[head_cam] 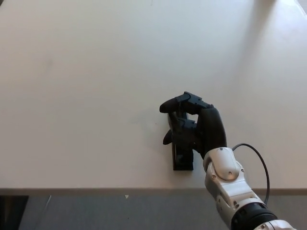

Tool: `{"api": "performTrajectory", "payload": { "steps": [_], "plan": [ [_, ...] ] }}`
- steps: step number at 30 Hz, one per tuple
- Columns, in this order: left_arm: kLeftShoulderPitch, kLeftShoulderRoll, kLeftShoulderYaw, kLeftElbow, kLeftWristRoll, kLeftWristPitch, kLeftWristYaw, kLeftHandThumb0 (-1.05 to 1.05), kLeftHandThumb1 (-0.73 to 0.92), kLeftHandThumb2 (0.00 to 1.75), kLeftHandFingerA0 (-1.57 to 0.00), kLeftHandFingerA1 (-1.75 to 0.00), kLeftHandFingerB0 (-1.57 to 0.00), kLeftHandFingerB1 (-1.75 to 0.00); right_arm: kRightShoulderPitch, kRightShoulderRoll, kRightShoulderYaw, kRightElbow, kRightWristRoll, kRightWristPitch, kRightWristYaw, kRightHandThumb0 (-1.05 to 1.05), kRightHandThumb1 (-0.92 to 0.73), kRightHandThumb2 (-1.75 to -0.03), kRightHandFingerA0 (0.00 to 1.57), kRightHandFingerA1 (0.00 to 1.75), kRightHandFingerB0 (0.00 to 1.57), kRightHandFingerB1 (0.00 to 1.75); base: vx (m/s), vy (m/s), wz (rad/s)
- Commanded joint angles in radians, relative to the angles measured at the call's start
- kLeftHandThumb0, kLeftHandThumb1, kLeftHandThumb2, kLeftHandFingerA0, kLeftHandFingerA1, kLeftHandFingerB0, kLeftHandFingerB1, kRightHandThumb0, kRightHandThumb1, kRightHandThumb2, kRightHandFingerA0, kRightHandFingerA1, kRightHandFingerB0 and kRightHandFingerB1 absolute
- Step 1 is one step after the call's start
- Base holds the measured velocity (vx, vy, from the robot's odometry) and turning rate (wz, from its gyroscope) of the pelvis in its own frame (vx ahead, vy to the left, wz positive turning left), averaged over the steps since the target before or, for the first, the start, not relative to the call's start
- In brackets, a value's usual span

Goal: The robot uses its right hand to press on the stapler that is in the middle of the desk

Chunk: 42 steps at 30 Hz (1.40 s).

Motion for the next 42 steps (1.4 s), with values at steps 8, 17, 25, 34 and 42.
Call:
{"api": "performTrajectory", "payload": {
  "steps": [8, 17, 25, 34, 42],
  "plan": [
    [0.316, -0.026, -0.018, 0.040, 0.036, -0.154, 0.029, -0.49, 0.92, 0.85, -0.08, -0.37, -0.05, -0.31, 0.561, 0.113, 0.204, 0.240, -0.183, 0.098, -0.079, -0.16, -0.77, -0.66, 1.07, 1.22, 0.76, 1.21, 0.00, 0.000, 0.00],
    [0.316, -0.029, -0.003, 0.107, -0.005, -0.211, -0.069, -0.26, 0.79, 1.27, -0.01, -0.50, 0.00, -0.49, 0.625, 0.083, 0.191, 0.274, -0.159, 0.132, -0.076, -0.23, -0.77, -0.64, 1.11, 1.30, 0.76, 1.24, 0.00, 0.000, 0.00],
    [0.297, -0.009, -0.017, 0.109, 0.012, -0.178, -0.040, -0.58, 0.79, 1.06, -0.04, -0.45, 0.00, -0.40, 0.599, 0.073, 0.171, 0.276, -0.132, 0.155, -0.082, -0.23, -0.78, -0.63, 1.15, 1.09, 0.76, 1.03, 0.00, 0.000, 0.00],
    [0.252, -0.008, -0.015, 0.118, 0.000, -0.180, -0.060, -0.27, 0.77, 1.26, -0.01, -0.50, 0.00, -0.49, 0.531, 0.067, 0.149, 0.267, -0.110, 0.163, -0.095, -0.25, -0.78, -0.62, 1.15, 1.15, 0.78, 1.02, 0.00, 0.000, 0.00],
    [0.098, -0.007, -0.015, 0.063, -0.010, -0.134, -0.035, -0.52, 0.92, 0.86, -0.09, -0.39, -0.06, -0.34, -0.111, -0.031, -0.010, -0.112, 0.030, 0.061, -0.102, -0.17, -0.77, -0.72, 1.23, 1.15, 0.80, 1.20, 0.00, 0.000, 0.00]
  ]
}}
